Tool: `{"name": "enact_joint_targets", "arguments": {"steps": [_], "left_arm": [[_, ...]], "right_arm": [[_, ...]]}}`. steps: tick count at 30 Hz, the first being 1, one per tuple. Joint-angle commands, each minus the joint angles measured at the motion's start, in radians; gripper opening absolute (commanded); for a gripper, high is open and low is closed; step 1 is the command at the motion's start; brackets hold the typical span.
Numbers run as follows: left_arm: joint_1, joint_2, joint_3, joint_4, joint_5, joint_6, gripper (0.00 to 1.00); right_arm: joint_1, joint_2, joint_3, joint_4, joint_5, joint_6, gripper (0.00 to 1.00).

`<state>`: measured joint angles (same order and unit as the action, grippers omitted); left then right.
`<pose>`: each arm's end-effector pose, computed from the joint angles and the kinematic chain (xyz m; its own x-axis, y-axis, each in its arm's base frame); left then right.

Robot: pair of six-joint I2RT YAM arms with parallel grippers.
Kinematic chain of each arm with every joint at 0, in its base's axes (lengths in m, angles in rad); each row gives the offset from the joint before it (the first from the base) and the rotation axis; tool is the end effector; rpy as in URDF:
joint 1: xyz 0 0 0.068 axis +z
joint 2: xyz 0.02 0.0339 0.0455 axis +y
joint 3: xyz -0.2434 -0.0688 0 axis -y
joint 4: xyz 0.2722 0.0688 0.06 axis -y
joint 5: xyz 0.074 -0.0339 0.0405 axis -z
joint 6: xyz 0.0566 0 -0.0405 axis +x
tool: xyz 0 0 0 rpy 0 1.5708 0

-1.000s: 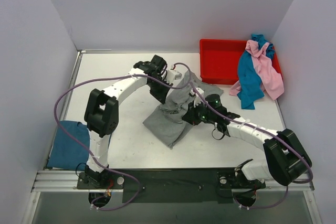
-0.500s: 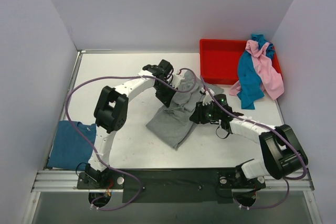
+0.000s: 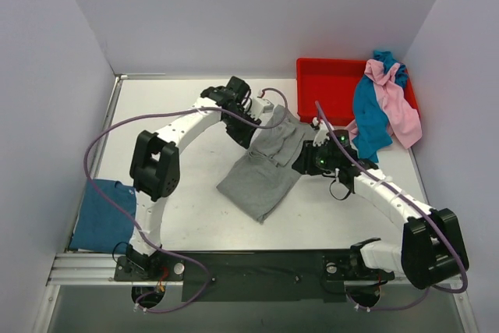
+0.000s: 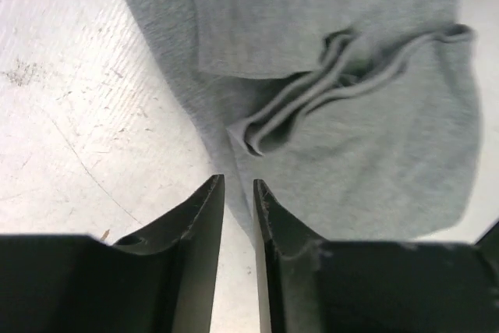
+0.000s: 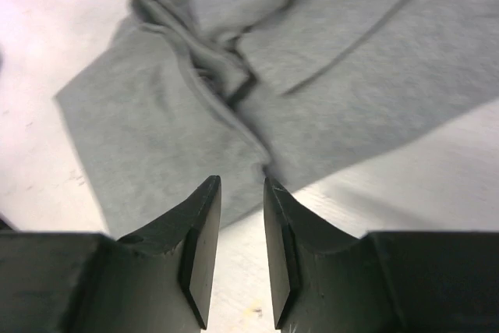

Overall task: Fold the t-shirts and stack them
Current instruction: Fold the folded rectangular tshirt in 1/3 of the way

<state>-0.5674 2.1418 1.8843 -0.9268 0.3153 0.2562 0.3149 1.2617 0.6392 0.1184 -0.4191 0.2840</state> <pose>0.3939 -0.2718 0.1886 -0.6011 0.6688 -0.4374 0.7876 0.5886 -0.1823 0.2897 0.1186 0.1747 -0.6151 0.0688 -0.7855 -0.4681 0.7697 0.4340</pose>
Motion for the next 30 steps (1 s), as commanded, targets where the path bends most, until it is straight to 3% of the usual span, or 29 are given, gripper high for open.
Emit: {"name": "enact_joint_targets", "arguments": {"steps": [1, 4, 8, 12, 16, 21, 26, 30], "left_arm": [[-0.015, -0.149, -0.032, -0.062, 0.184, 0.113, 0.25], [-0.046, -0.177, -0.109, -0.069, 0.263, 0.179, 0.2], [-0.091, -0.136, -0.175, 0.023, 0.238, 0.183, 0.2], [-0.094, -0.045, -0.126, 0.181, 0.187, 0.046, 0.2], [-0.092, 0.052, -0.045, 0.232, 0.09, 0.0, 0.2], [-0.08, 0.102, -0.048, 0.286, -0.06, -0.047, 0.19], [-0.065, 0.139, 0.062, 0.272, -0.097, -0.103, 0.21], [-0.045, 0.112, 0.096, 0.231, -0.082, -0.104, 0.26]], "right_arm": [[0.072, -0.03, 0.021, 0.011, -0.119, 0.068, 0.21], [0.128, 0.011, 0.005, 0.078, -0.181, 0.129, 0.12], [0.145, 0.108, -0.018, 0.138, -0.139, 0.19, 0.04], [0.122, 0.188, -0.052, 0.217, -0.097, 0.239, 0.0], [0.11, 0.245, -0.058, 0.178, -0.053, 0.241, 0.0], [0.079, 0.278, -0.041, 0.1, -0.053, 0.244, 0.0], [0.043, 0.28, -0.007, -0.02, -0.037, 0.209, 0.0], [0.036, 0.269, 0.101, -0.179, -0.015, 0.091, 0.0]]}}
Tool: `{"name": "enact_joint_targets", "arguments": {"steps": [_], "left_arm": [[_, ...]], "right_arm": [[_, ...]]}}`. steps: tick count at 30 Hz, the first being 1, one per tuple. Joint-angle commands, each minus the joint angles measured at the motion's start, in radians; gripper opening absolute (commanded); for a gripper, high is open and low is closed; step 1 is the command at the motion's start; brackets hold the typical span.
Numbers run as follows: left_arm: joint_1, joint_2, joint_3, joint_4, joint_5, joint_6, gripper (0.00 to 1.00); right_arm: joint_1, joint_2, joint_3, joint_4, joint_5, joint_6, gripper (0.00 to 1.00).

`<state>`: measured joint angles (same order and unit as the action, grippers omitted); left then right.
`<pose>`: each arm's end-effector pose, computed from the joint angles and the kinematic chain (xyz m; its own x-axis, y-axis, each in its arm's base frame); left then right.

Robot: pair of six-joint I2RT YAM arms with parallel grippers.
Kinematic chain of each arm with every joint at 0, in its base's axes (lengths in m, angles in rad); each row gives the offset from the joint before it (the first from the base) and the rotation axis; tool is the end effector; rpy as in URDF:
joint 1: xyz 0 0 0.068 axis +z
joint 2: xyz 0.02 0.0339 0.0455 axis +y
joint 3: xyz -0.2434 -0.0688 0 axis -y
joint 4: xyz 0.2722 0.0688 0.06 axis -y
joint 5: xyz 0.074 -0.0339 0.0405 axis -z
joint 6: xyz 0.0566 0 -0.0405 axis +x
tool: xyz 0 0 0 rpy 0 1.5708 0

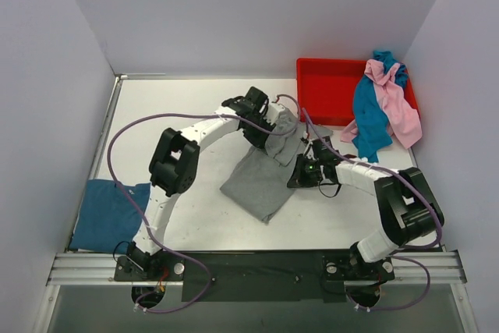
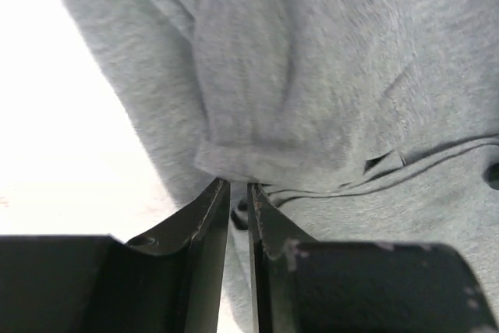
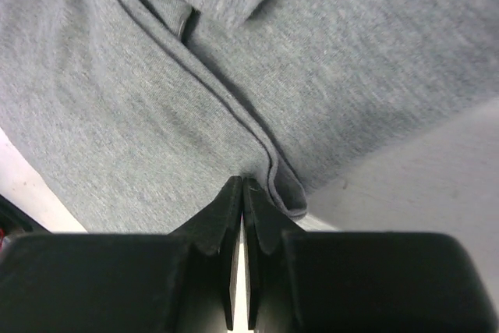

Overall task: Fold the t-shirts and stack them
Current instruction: Fold the folded rectangular tshirt in 1/3 of the way, then grab one side of the 2/3 rectangular tshirt with both arms

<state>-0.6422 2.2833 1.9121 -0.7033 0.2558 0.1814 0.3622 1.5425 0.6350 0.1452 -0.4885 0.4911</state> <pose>0.4045 -0.3204 0.1416 -0.5707 0.6448 -0.5085 0.7919 0.5960 -0.1329 0.2876 0.1374 0.0936 -0.8667 0.1169 -0.4849 -0.2513 0.7375 0.6269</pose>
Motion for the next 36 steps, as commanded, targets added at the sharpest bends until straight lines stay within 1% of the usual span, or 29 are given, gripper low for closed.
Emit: {"name": "enact_joint_targets", "arguments": {"steps": [1, 3, 4, 5, 6, 7, 8, 9, 10, 11, 12, 13, 14, 15, 16, 17, 19, 21, 23, 25, 26, 27, 29, 32, 34, 35, 36], "left_arm": [[0.036, -0.054, 0.073, 0.001, 0.015, -0.02, 0.27], [0.053, -0.109, 0.093, -0.024, 0.061, 0.018, 0.29], [0.061, -0.125, 0.103, -0.045, 0.069, 0.056, 0.3], [0.064, -0.166, 0.104, -0.059, 0.095, 0.084, 0.31], [0.076, -0.186, 0.094, -0.09, 0.115, 0.137, 0.32], [0.082, -0.23, 0.081, -0.113, 0.184, 0.18, 0.34], [0.105, -0.26, 0.038, -0.161, 0.282, 0.272, 0.34], [0.134, -0.307, 0.0, -0.185, 0.327, 0.367, 0.39], [0.151, -0.344, -0.107, -0.188, 0.394, 0.412, 0.45], [0.185, -0.422, -0.24, -0.17, 0.416, 0.484, 0.54], [0.197, -0.456, -0.313, -0.142, 0.451, 0.551, 0.58], [0.211, -0.499, -0.388, -0.151, 0.454, 0.689, 0.59], [0.211, -0.507, -0.422, -0.197, 0.432, 0.746, 0.59], [0.208, -0.521, -0.486, -0.212, 0.422, 0.856, 0.58], [0.21, -0.547, -0.516, -0.228, 0.442, 0.903, 0.58], [0.21, -0.559, -0.571, -0.232, 0.456, 1.011, 0.58], [0.208, -0.582, -0.599, -0.249, 0.506, 1.114, 0.57], [0.197, -0.57, -0.588, -0.269, 0.539, 1.17, 0.57], [0.164, -0.552, -0.594, -0.256, 0.508, 1.185, 0.57], [0.118, -0.539, -0.619, -0.251, 0.435, 1.213, 0.57], [0.095, -0.536, -0.628, -0.246, 0.424, 1.216, 0.57], [0.087, -0.536, -0.649, -0.225, 0.41, 1.212, 0.57], [0.076, -0.525, -0.665, -0.213, 0.384, 1.202, 0.55], [0.076, -0.51, -0.708, -0.183, 0.361, 1.21, 0.55], [0.066, -0.504, -0.732, -0.16, 0.346, 1.215, 0.54], [0.058, -0.501, -0.739, -0.144, 0.335, 1.213, 0.55], [0.049, -0.499, -0.754, -0.133, 0.326, 1.202, 0.55]], "right_arm": [[-0.011, -0.024, 0.127, -0.226, 0.059, -0.134, 0.02], [-0.005, -0.082, 0.173, -0.254, 0.061, -0.183, 0.13], [0.003, -0.122, 0.192, -0.26, 0.059, -0.215, 0.21], [0.023, -0.149, 0.201, -0.262, 0.056, -0.232, 0.25], [0.038, -0.2, 0.21, -0.256, 0.059, -0.279, 0.33], [0.087, -0.22, 0.209, -0.253, 0.065, -0.308, 0.36], [0.159, -0.27, 0.197, -0.236, 0.074, -0.392, 0.44], [0.2, -0.292, 0.184, -0.22, 0.102, -0.446, 0.47], [0.29, -0.338, 0.139, -0.175, 0.113, -0.558, 0.5], [0.337, -0.361, 0.112, -0.155, 0.142, -0.609, 0.52], [0.431, -0.396, 0.048, -0.081, 0.162, -0.711, 0.59], [0.47, -0.415, 0.014, -0.049, 0.21, -0.747, 0.62], [0.542, -0.426, -0.03, -0.012, 0.237, -0.813, 0.65], [0.56, -0.429, -0.047, -0.01, 0.26, -0.828, 0.66], [0.596, -0.414, -0.047, -0.025, 0.268, -0.851, 0.66], [0.61, -0.403, -0.041, -0.047, 0.29, -0.855, 0.66], [0.649, -0.365, -0.044, -0.041, 0.312, -0.858, 0.66], [0.681, -0.311, -0.052, -0.015, 0.33, -0.859, 0.66], [0.701, -0.265, -0.047, -0.019, 0.349, -0.87, 0.65], [0.733, -0.217, -0.034, -0.044, 0.363, -0.87, 0.63], [0.745, -0.202, -0.029, -0.055, 0.384, -0.87, 0.63], [0.774, -0.173, -0.02, -0.065, 0.407, -0.865, 0.63], [0.794, -0.13, -0.003, -0.088, 0.422, -0.861, 0.62], [0.801, -0.081, 0.022, -0.099, 0.453, -0.839, 0.58], [0.801, -0.059, 0.04, -0.108, 0.453, -0.836, 0.53], [0.802, -0.052, 0.045, -0.116, 0.453, -0.835, 0.47], [0.804, -0.047, 0.055, -0.131, 0.461, -0.826, 0.42]]}}
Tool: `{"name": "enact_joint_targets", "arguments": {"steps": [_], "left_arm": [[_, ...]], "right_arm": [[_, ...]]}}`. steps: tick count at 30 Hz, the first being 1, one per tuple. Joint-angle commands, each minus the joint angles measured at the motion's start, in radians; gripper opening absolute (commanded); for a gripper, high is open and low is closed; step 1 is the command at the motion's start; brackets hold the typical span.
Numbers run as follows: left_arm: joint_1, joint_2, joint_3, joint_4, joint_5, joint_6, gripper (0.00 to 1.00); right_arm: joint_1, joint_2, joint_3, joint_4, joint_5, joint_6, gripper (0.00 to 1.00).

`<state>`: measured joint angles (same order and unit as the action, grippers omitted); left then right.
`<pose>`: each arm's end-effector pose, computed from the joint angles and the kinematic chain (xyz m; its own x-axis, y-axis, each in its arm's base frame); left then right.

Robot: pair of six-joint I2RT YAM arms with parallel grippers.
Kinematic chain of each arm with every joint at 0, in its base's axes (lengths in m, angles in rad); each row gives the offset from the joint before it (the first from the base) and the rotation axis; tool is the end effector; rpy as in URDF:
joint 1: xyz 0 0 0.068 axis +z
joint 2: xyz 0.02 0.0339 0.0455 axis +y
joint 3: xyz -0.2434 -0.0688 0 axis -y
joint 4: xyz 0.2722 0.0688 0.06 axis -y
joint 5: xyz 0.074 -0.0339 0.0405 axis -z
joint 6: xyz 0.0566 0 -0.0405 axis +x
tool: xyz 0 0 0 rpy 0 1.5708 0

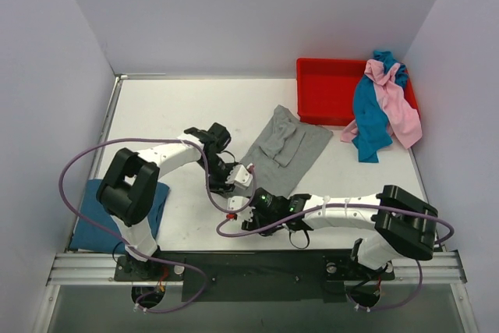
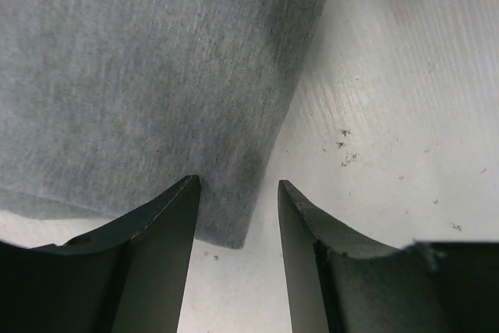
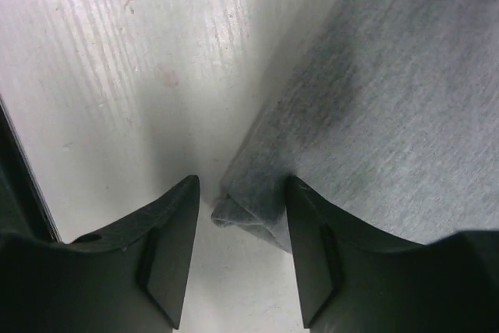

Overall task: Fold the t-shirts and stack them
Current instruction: Grab one side of the 2/3 rectangular tshirt with both arms, then fold the long partially folded tshirt into a neat square

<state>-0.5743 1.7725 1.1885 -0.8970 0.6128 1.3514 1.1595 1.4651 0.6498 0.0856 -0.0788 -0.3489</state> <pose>0.2675 -0.2119 0.1321 0.2940 0.7608 -0.5786 0.9223 -0.3847 -0.0371 0.1246 0.2968 0.1116 0.0699 -0.6921 -0.7184 -0.9719 0.1151 -0.2055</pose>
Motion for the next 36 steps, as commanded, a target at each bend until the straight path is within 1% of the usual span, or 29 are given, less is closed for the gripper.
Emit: {"name": "enact_joint_targets", "arguments": {"steps": [1, 2, 3, 4, 5, 6, 7, 8, 9, 10, 12, 13, 14, 16, 17, 19, 21, 22, 23, 26, 29, 30, 32, 33, 35, 36], "left_arm": [[-0.024, 0.011, -0.036, 0.079, -0.047, 0.028, 0.54], [-0.03, 0.011, -0.053, 0.093, -0.056, 0.006, 0.54], [-0.03, 0.011, -0.061, 0.119, -0.071, -0.001, 0.54], [-0.029, 0.011, -0.078, 0.147, -0.082, -0.011, 0.54], [-0.029, 0.01, -0.085, 0.159, -0.105, -0.012, 0.51], [-0.029, 0.01, -0.098, 0.188, -0.119, -0.023, 0.48], [-0.032, 0.01, -0.101, 0.204, -0.146, -0.035, 0.36], [-0.035, 0.011, -0.101, 0.219, -0.157, -0.066, 0.3], [-0.038, 0.013, -0.098, 0.211, -0.179, -0.078, 0.22], [-0.038, 0.013, -0.089, 0.175, -0.182, -0.081, 0.18], [-0.035, 0.007, -0.09, 0.126, -0.186, -0.065, 0.01], [-0.038, 0.001, -0.095, 0.116, -0.185, -0.063, 0.0], [-0.038, -0.002, -0.102, 0.101, -0.189, -0.072, 0.0], [-0.039, -0.021, -0.095, 0.092, -0.191, -0.136, 0.0], [-0.039, -0.036, -0.072, 0.086, -0.194, -0.209, 0.0], [-0.038, -0.06, -0.031, 0.044, -0.191, -0.3, 0.0], [-0.038, -0.093, -0.007, -0.031, -0.17, -0.34, 0.0], [-0.038, -0.108, -0.003, -0.095, -0.142, -0.344, 0.0], [-0.038, -0.137, 0.002, -0.124, -0.124, -0.339, 0.0], [-0.039, -0.186, 0.017, -0.282, -0.062, -0.324, 0.0], [-0.038, -0.237, 0.074, -0.444, -0.047, -0.337, 0.0], [-0.039, -0.264, 0.083, -0.479, -0.044, -0.334, 0.0], [-0.039, -0.315, 0.115, -0.566, -0.016, -0.316, 0.0], [-0.039, -0.335, 0.125, -0.621, 0.011, -0.293, 0.0], [-0.039, -0.375, 0.152, -0.676, 0.066, -0.284, 0.0], [-0.039, -0.392, 0.17, -0.677, 0.074, -0.334, 0.0]], "right_arm": [[0.008, 0.035, 0.045, -0.082, 0.057, 0.019, 0.37], [0.009, 0.037, 0.054, -0.083, 0.076, 0.036, 0.35], [0.008, 0.035, 0.056, -0.111, 0.108, 0.042, 0.29], [0.008, 0.034, 0.057, -0.121, 0.114, 0.05, 0.26], [0.009, 0.026, 0.056, -0.121, 0.119, 0.054, 0.2], [0.009, 0.021, 0.051, -0.121, 0.12, 0.063, 0.17], [0.009, 0.009, 0.048, -0.119, 0.119, 0.067, 0.1], [0.008, -0.008, 0.039, -0.115, 0.119, 0.076, 0.05], [0.008, -0.017, 0.034, -0.115, 0.114, 0.08, 0.03], [0.006, -0.044, 0.027, -0.115, 0.111, 0.085, 0.01], [0.002, -0.081, 0.016, -0.112, 0.088, 0.094, 0.0], [-0.001, -0.095, 0.013, -0.112, 0.088, 0.102, 0.0], [-0.017, -0.116, 0.008, -0.112, 0.053, 0.119, 0.0], [-0.038, -0.146, 0.007, -0.127, 0.021, 0.143, 0.0], [-0.043, -0.155, 0.008, -0.138, 0.005, 0.151, 0.0], [-0.041, -0.193, 0.01, -0.164, -0.007, 0.149, 0.0], [-0.044, -0.233, 0.031, -0.21, -0.025, 0.148, 0.0], [-0.053, -0.25, 0.042, -0.252, -0.039, 0.148, 0.0], [-0.058, -0.261, 0.062, -0.28, -0.073, 0.146, 0.0], [-0.078, -0.32, 0.094, -0.365, -0.174, 0.14, 0.0], [-0.11, -0.39, 0.131, -0.431, -0.289, 0.159, 0.0], [-0.116, -0.426, 0.137, -0.435, -0.367, 0.171, 0.0], [-0.121, -0.472, 0.155, -0.442, -0.451, 0.208, 0.0], [-0.121, -0.491, 0.16, -0.445, -0.469, 0.235, 0.0], [-0.121, -0.502, 0.178, -0.464, -0.51, 0.275, 0.0], [-0.129, -0.505, 0.192, -0.469, -0.528, 0.3, 0.0]]}}
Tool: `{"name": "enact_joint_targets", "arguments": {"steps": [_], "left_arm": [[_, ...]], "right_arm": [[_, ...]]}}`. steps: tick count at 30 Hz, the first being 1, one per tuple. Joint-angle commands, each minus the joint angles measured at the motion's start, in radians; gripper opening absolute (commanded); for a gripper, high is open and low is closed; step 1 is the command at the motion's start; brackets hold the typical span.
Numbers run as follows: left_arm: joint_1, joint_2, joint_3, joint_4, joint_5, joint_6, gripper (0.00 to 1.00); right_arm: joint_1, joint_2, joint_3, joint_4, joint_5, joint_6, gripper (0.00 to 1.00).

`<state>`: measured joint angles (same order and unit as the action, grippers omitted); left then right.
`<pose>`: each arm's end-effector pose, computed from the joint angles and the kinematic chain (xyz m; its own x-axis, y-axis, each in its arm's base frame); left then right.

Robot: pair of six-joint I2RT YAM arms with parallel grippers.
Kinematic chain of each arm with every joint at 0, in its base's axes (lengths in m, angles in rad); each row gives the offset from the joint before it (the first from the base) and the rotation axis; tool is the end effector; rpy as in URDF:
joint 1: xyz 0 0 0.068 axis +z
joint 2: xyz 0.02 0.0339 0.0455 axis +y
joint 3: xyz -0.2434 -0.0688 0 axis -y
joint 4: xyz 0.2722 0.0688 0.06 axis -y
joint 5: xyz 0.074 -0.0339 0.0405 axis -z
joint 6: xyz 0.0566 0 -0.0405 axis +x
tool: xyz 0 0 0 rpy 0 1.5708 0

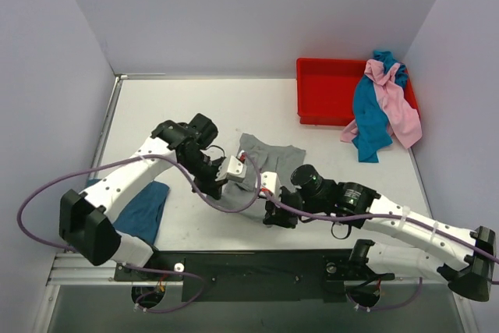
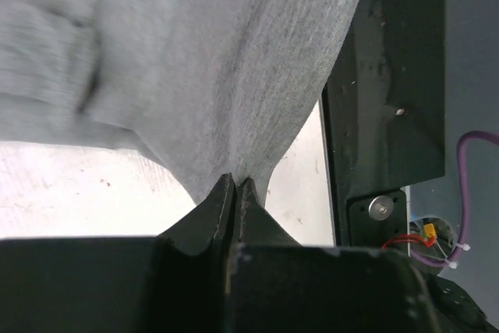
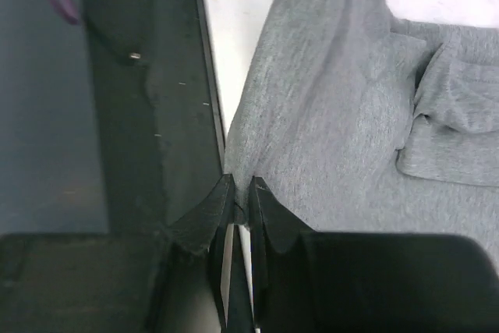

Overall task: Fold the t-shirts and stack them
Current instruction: Fold the long partially folded tshirt into a neat square

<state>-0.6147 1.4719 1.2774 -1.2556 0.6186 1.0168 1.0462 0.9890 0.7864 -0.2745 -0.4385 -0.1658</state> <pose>0.2172 -0.1935 0.2427 0.0214 0.8330 -0.5529 0.9669 -0.1579 -0.2005 0.1175 0.2511 0.2633 -0.0663 -0.4130 -0.9083 -0.9972 0.0597 0.0457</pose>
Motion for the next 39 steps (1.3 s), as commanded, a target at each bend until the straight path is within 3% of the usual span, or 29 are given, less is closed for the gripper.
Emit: {"name": "enact_joint_targets", "arguments": {"steps": [1, 3, 9, 12, 21, 24, 28, 33, 39], "left_arm": [[0.001, -0.096, 0.091, -0.318, 0.076, -0.018, 0.0], [0.003, -0.096, 0.132, -0.308, 0.066, -0.073, 0.0], [0.016, -0.006, 0.278, -0.047, -0.045, -0.352, 0.0], [0.024, 0.054, 0.3, 0.094, -0.1, -0.415, 0.0], [0.026, 0.345, 0.407, 0.441, -0.203, -0.581, 0.0], [0.026, 0.409, 0.459, 0.507, -0.211, -0.606, 0.0], [0.026, 0.479, 0.474, 0.601, -0.235, -0.635, 0.0], [0.027, 0.583, 0.537, 0.608, -0.296, -0.656, 0.0], [0.02, 0.705, 0.658, 0.622, -0.295, -0.695, 0.0]], "right_arm": [[-0.026, -0.03, 0.06, -0.111, -0.198, 0.126, 0.0], [-0.08, -0.023, 0.074, -0.097, -0.248, 0.166, 0.0], [-0.357, 0.017, 0.086, -0.051, -0.371, 0.236, 0.0], [-0.506, 0.042, 0.053, -0.006, -0.365, 0.278, 0.0], [-0.784, 0.171, -0.055, 0.089, -0.316, 0.405, 0.0], [-0.819, 0.221, -0.076, 0.187, -0.287, 0.416, 0.0], [-0.885, 0.357, -0.036, 0.198, -0.275, 0.403, 0.0], [-0.925, 0.511, 0.04, 0.199, -0.26, 0.428, 0.0], [-0.934, 0.574, 0.085, 0.239, -0.18, 0.483, 0.0]]}}
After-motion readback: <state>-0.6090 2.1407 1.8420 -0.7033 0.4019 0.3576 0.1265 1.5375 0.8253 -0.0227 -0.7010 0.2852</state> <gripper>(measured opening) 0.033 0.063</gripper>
